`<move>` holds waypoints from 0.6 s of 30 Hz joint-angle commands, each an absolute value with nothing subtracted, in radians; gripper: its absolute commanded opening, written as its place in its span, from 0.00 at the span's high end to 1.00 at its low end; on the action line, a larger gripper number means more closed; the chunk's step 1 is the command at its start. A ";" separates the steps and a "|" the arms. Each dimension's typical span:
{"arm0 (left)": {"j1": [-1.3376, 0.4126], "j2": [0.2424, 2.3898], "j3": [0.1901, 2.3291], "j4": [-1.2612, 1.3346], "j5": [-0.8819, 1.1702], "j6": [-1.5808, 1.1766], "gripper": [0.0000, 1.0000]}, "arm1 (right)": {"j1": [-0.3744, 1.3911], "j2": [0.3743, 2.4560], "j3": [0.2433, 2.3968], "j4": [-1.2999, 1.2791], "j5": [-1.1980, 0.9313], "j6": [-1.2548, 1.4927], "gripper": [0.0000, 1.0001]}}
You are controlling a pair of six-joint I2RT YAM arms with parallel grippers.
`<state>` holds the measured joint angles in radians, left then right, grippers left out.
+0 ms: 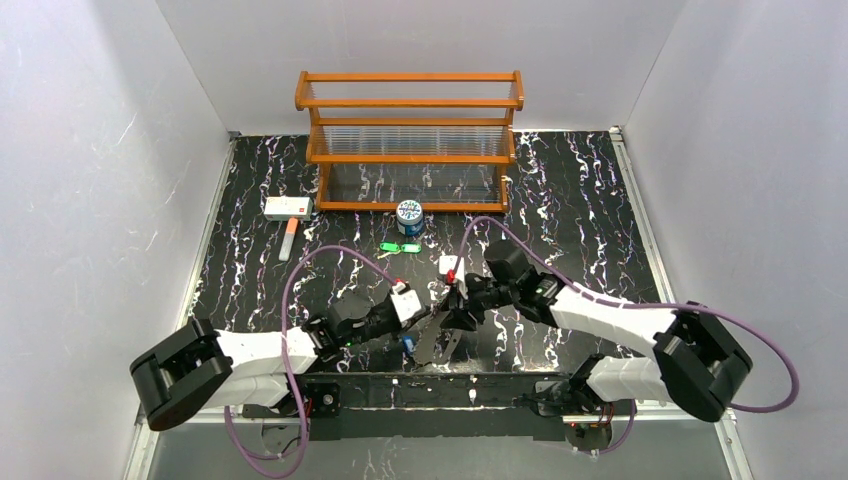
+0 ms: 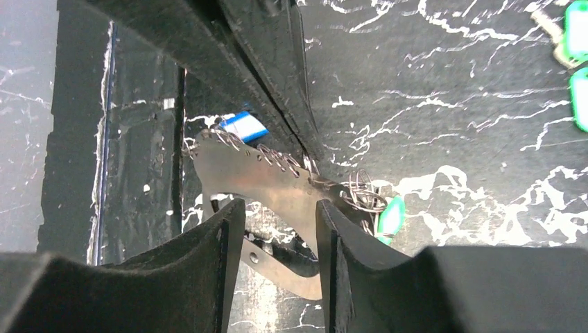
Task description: Put the keys on the keyring
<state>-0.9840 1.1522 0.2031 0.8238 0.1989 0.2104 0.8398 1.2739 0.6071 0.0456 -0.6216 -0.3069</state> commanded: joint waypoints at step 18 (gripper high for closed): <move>-0.982 1.241 0.049 1.409 0.240 0.061 1.00 | 0.842 1.173 0.442 0.453 -0.603 -0.201 0.62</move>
<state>-0.9836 1.2312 0.0528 1.2938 0.1951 0.0624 0.8398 1.1904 0.4648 0.3470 -0.6044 -0.2230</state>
